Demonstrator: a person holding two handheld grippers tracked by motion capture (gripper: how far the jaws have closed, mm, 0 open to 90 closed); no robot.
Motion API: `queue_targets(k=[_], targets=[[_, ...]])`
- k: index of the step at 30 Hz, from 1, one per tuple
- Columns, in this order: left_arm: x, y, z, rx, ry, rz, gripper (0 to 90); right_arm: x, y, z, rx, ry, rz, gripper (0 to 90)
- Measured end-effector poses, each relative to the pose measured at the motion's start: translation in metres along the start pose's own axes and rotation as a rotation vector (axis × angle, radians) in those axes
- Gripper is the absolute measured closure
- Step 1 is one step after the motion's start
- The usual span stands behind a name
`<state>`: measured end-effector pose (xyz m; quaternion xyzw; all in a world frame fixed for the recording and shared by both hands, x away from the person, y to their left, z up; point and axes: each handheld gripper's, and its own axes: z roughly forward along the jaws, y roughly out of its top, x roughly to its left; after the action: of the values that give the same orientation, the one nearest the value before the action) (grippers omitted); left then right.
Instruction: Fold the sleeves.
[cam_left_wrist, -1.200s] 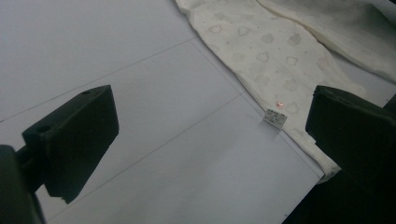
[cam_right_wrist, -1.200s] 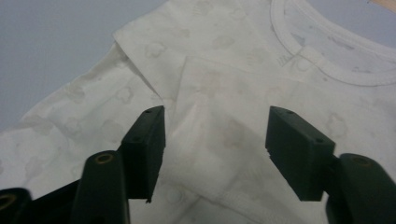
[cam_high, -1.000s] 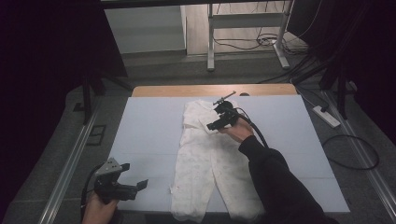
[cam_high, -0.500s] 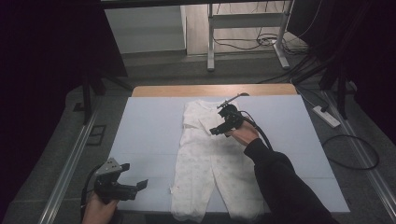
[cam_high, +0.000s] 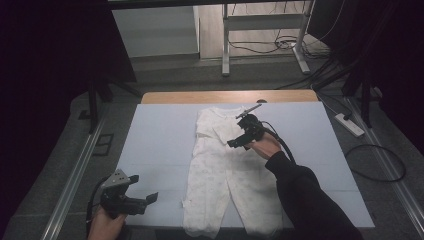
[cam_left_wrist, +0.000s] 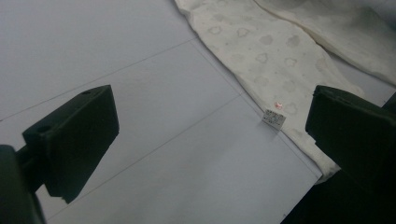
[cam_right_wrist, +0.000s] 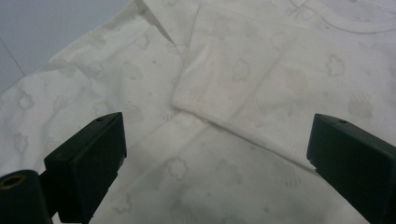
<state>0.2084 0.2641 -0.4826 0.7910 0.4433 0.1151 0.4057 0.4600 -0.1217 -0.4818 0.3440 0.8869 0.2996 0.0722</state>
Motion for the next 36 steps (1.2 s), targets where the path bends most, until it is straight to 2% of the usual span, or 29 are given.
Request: queue_targets(k=[10,23,36], targets=[[0.0,0.0,0.0,-0.004,-0.002,-0.005,2.5,0.004,-0.006,-0.007,-0.009,-0.012,-0.018,0.0],[0.001,-0.001,-0.001,-0.007,-0.006,-0.007,2.5,0.008,-0.015,-0.016,-0.02,-0.044,-0.048,0.0],[0.002,0.0,-0.001,-0.01,-0.013,-0.009,2.5,0.014,-0.025,-0.024,-0.026,-0.045,-0.06,0.0]])
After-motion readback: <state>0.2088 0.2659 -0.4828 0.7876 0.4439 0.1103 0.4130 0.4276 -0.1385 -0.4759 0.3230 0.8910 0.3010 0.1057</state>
